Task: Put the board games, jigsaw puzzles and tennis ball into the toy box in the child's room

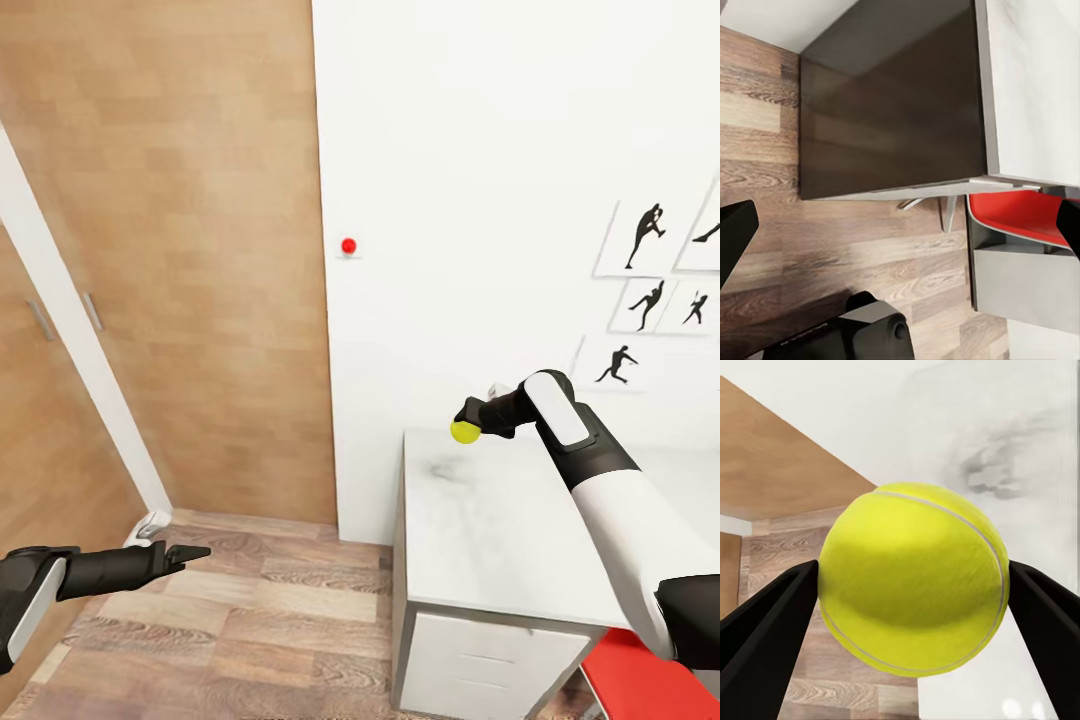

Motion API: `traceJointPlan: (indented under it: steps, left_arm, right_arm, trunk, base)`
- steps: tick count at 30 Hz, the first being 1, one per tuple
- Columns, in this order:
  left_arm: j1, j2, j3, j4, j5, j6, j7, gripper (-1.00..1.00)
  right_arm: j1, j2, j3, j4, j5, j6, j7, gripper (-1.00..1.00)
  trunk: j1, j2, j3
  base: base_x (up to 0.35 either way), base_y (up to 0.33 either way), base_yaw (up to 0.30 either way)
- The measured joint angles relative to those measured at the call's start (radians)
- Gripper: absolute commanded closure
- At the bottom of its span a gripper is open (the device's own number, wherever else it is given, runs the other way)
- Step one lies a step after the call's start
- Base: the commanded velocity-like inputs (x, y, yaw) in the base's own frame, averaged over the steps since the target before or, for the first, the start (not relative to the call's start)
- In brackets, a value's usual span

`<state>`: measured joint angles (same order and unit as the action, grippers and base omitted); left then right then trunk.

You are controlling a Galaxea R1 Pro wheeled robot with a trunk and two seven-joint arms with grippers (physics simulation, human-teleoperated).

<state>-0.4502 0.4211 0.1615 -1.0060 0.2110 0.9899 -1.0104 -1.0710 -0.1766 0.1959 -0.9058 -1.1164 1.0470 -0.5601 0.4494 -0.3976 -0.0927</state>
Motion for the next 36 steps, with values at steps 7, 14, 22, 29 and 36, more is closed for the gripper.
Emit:
traceJointPlan:
  steps: [7, 14, 22, 29, 36]
  left_arm:
    - [0.0, 0.0, 0.0, 0.0, 0.0, -0.001, 0.0, -1.0]
    - [0.0, -0.001, 0.0, 0.0, 0.0, -0.001, 0.0, -1.0]
    - [0.0, 0.0, 0.0, 0.0, -0.001, -0.001, 0.0, -1.0]
    - [0.001, 0.011, 0.054, 0.0, -0.008, -0.004, -0.115, -1.0]
    - [0.0, 0.027, 0.067, -0.057, -0.012, -0.006, -0.244, -1.0]
  right_arm:
    - [0.0, 0.0, 0.0, 0.0, 0.0, 0.0, 0.0, 1.0]
    - [0.0, 0.0, 0.0, 0.0, 0.0, 0.0, 0.0, 1.0]
    - [0.0, 0.0, 0.0, -0.001, 0.0, 0.0, 0.0, 1.0]
    - [0.0, -0.002, -0.017, -0.007, -0.002, 0.0, 0.0, 1.0]
    - [-0.008, -0.031, -0.027, -0.006, 0.0, 0.0, 0.001, 1.0]
  trunk:
    - [0.0, 0.0, -0.011]
    - [0.0, 0.0, -0.015]
    - [0.0, 0.0, -0.016]
    - [0.0, 0.0, -0.016]
    - [0.0, 0.0, -0.016]
  base:
    - [0.0, 0.0, -0.068]
    - [0.0, 0.0, -0.01]
    - [0.0, 0.0, -0.016]
    - [0.0, 0.0, -0.224]
    - [0.0, 0.0, -0.274]
